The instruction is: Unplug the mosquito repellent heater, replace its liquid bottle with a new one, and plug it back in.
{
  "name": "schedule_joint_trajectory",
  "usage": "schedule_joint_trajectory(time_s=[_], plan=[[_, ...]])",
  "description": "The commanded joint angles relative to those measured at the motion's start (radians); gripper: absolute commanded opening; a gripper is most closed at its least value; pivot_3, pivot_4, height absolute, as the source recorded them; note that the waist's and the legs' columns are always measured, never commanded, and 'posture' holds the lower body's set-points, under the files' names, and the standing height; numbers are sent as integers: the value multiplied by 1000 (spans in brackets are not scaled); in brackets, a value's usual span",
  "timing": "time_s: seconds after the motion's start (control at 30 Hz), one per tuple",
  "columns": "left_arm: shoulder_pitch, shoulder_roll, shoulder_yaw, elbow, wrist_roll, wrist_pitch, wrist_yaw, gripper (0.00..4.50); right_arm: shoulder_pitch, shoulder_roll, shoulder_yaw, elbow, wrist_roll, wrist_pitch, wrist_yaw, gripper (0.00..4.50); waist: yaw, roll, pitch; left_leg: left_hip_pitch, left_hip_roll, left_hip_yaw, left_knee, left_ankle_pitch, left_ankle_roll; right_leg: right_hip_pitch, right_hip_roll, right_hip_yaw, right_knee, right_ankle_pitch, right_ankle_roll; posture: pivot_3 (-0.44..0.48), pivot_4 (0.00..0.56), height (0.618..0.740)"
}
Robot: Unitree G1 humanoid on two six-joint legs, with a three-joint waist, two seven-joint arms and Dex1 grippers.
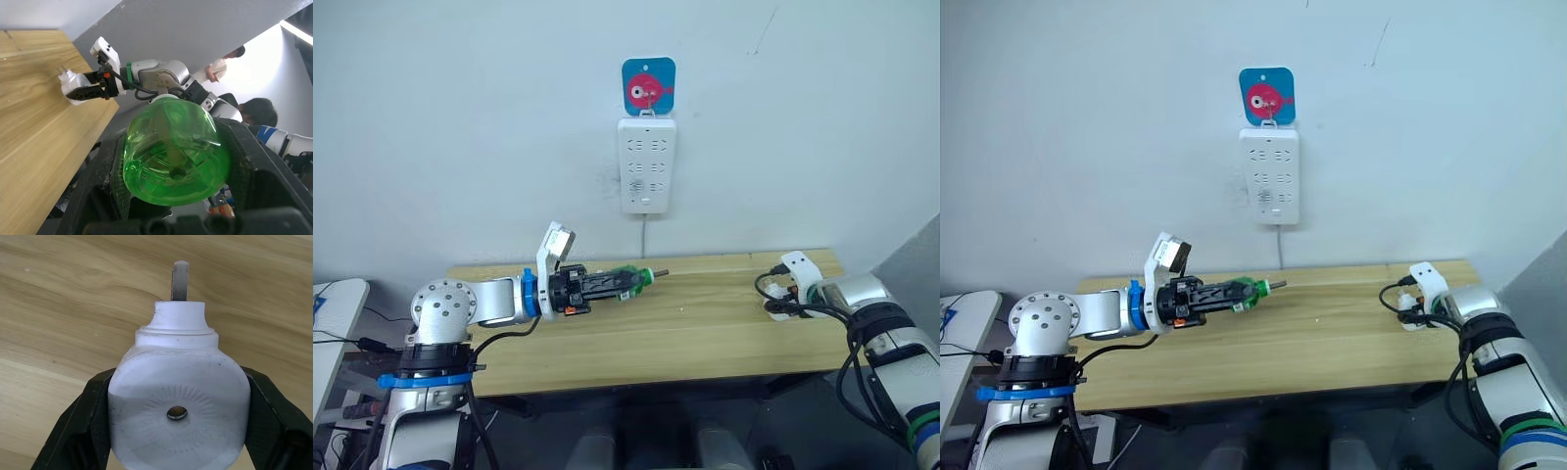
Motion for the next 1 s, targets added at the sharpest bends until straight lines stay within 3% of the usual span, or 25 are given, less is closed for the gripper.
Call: schedule_joint_trajectory(time_s=[0.03,0.47,0.6,0.8,0.93,1.0], plan=[[-4,-6,16,-32,-2,-9,-1,2311,8,10,-40,-16,-33,4,9,3018,1,0,0,0,0,0,0,0,-1,0,0,0,0,0,0,44,128,740],[3,-33,9,-27,49,-19,-12,2311,7,78,-110,39,-111,16,-36,3018,7,0,0,1,0,-1,-1,1,-2,1,0,0,0,0,0,46,118,740],[10,-35,13,-30,58,-20,-20,2311,-1,68,-130,20,-127,3,-30,4409,7,0,0,1,0,-1,-1,1,-2,1,0,0,0,0,0,45,118,740],[36,-37,18,-36,75,-27,-35,2311,44,3,-157,-176,-123,79,7,4486,7,0,0,1,0,0,-1,1,-2,1,0,0,0,0,0,32,110,740],[54,-37,17,-46,77,-34,-40,2311,108,-34,-183,-378,-111,149,14,4486,11,0,0,1,0,-1,-1,1,-2,1,0,0,0,0,0,23,101,740],[76,-49,17,-63,86,-55,-40,2311,146,-24,-244,-559,-82,164,-22,4486,12,1,0,1,0,-1,-1,1,-2,1,0,0,0,0,0,16,97,740]])
